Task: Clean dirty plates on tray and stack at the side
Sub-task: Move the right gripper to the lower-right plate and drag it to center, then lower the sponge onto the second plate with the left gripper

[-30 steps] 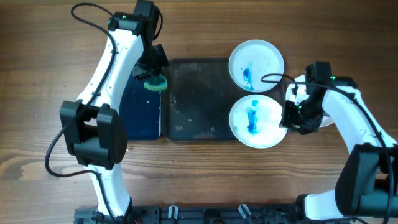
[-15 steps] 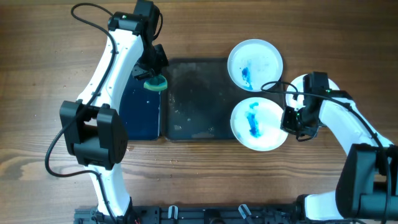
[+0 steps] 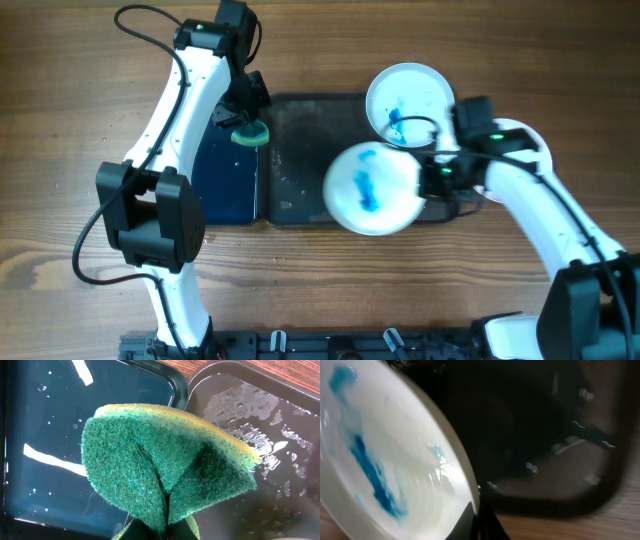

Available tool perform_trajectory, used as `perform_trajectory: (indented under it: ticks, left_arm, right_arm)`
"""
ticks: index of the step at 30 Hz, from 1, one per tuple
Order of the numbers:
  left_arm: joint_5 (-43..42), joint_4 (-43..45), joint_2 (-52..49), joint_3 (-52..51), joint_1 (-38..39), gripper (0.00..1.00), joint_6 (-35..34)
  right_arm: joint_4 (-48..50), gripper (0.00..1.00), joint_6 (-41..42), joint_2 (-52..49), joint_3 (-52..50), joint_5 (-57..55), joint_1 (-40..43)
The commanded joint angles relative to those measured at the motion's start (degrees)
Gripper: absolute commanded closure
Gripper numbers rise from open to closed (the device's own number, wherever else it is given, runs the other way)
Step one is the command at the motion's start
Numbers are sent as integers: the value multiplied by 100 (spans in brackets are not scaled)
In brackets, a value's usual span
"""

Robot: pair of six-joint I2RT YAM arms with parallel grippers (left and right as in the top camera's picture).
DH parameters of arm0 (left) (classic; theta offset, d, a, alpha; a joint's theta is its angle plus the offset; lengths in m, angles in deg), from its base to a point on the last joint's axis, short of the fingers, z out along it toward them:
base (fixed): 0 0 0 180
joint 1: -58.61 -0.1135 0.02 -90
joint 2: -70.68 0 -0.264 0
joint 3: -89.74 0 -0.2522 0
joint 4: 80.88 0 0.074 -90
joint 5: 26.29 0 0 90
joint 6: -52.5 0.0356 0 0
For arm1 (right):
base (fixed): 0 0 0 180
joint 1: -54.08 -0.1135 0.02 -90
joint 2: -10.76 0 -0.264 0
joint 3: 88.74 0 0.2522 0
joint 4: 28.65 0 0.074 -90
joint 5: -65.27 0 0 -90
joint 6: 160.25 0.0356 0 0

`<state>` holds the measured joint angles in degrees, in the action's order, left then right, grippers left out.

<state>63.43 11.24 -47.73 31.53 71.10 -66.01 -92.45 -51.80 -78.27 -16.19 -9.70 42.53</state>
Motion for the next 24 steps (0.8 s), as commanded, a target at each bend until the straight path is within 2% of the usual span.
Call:
perform_trajectory:
  ticks: [1, 5, 9, 13, 14, 16, 17, 19, 22, 24]
  left_arm:
    - [11, 17, 22, 105, 28, 96, -28]
    - [11, 15, 22, 85, 28, 96, -28]
    - [13, 15, 22, 61, 48, 96, -31]
    - [13, 15, 22, 57, 114, 96, -31]
    - [11, 17, 22, 57, 140, 96, -31]
    - [11, 44, 22, 57, 227, 96, -31]
    - [11, 61, 22, 57, 278, 96, -31]
    - [11, 83, 22, 57, 356, 96, -31]
    - [11, 142, 22, 37, 485, 96, -31]
    - [-2, 205, 22, -26, 533, 96, -28]
  right_arm:
    - [695, 96, 1751, -208, 245, -203, -1113]
    - [1051, 96, 2223, -1145, 789, -752, -1740]
    - [938, 96, 2367, -2194, 1720, -789, -1775]
    - [942, 96, 2358, -2590, 1853, -503, -1773]
    - [968, 91, 2293, -2590, 1853, -459, -1759]
    - [1023, 64, 1989, -2570, 1895, -356, -1698]
    - [1043, 57, 1847, -2570, 1902, -334, -1631]
    - [1106, 53, 1611, -2573, 1899, -229, -1523]
    - [1335, 53, 1270, -2621, 1891, 55, -1403]
    - [1390, 60, 1193, -2704, 1888, 79, -1403]
